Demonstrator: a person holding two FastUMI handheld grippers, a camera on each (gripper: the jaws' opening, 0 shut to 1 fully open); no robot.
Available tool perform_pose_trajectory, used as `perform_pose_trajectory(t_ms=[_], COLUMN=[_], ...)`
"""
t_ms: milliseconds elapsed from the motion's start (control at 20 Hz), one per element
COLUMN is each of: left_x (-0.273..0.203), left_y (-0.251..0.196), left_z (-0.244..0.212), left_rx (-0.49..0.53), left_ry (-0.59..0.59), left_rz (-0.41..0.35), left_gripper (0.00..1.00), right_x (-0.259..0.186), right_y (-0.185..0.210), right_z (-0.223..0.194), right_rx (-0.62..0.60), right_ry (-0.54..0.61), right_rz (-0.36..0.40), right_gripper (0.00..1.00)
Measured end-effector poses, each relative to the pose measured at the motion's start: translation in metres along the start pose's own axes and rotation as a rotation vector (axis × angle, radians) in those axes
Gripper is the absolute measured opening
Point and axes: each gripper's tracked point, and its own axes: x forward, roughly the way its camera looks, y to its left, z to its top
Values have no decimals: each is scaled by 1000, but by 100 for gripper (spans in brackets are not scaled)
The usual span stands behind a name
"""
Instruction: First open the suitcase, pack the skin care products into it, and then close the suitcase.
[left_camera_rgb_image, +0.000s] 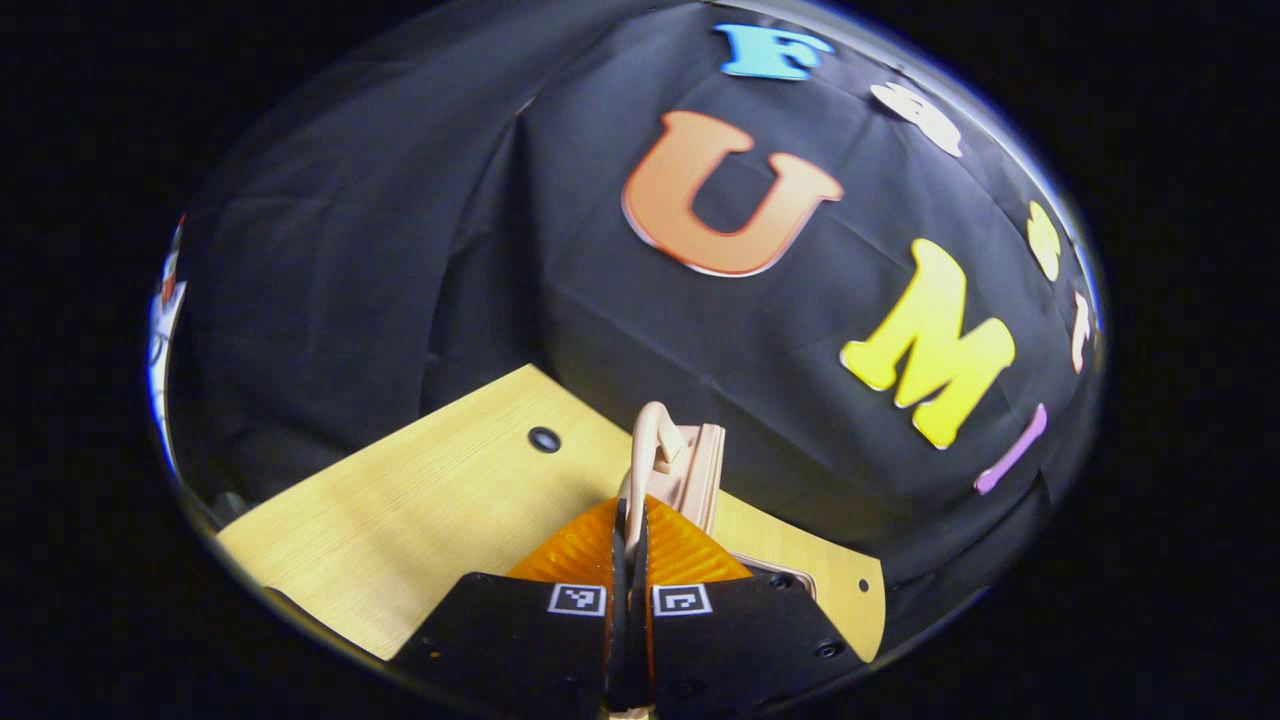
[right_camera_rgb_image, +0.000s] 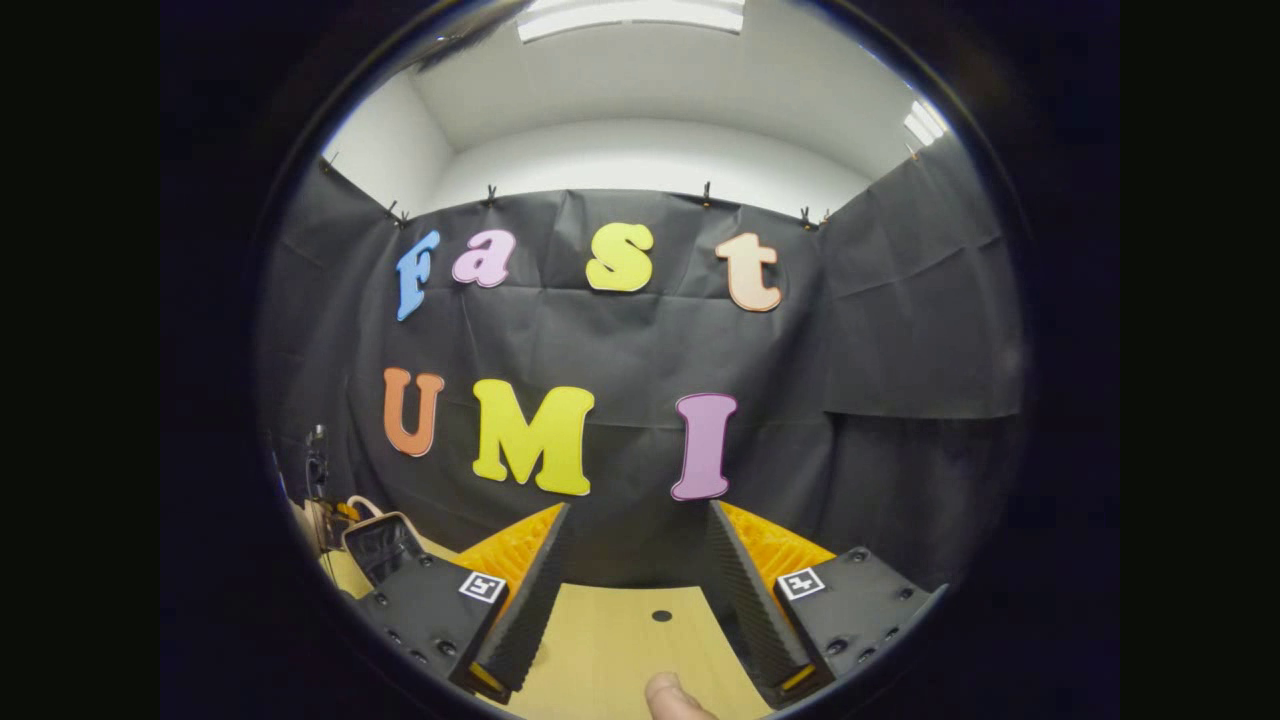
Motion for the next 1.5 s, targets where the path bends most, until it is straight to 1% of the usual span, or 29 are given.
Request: perform_pose_trajectory(t_ms=[100,250,350,500,600,850,950,1050,1150,1250,1350,1400,1450,1500], left_x=[-12,-27,-30,-34,-33,-23,-18,-11,-4,5,14,16,17,20], left_y=[-42,-101,-132,-165,-191,-244,-259,-264,-267,-270,-270,-267,-264,-263], left_z=[-3,-22,-38,-63,-86,-151,-178,-208,-233,-259,-285,-300,-313,-322], left_rx=[90,176,201,185,192,356,432,512,551,583,640,689,748,801], left_ry=[-22,-26,-18,-1,39,154,205,242,280,315,368,413,449,467], left_rz=[-29,-76,-101,-125,-155,-172,-172,-165,-162,-141,-124,-103,-79,-60], left_gripper=[3,3,3,3,3,3,3,4,3,4,4,4,6,6], right_x=[2,8,11,8,7,10,11,11,11,13,14,14,16,17], right_y=[-10,-16,-22,-28,-31,-35,-40,-47,-56,-65,-72,-74,-76,-79], right_z=[-2,-11,-17,-25,-32,-54,-61,-72,-84,-96,-104,-108,-113,-118], right_rx=[11,50,58,49,43,34,21,11,13,21,34,35,31,28], right_ry=[-7,15,19,28,39,91,102,123,153,181,200,206,210,217], right_rz=[23,66,92,131,156,196,198,198,194,187,183,188,190,190], right_gripper=[80,80,80,80,80,80,80,80,80,80,80,79,80,80])
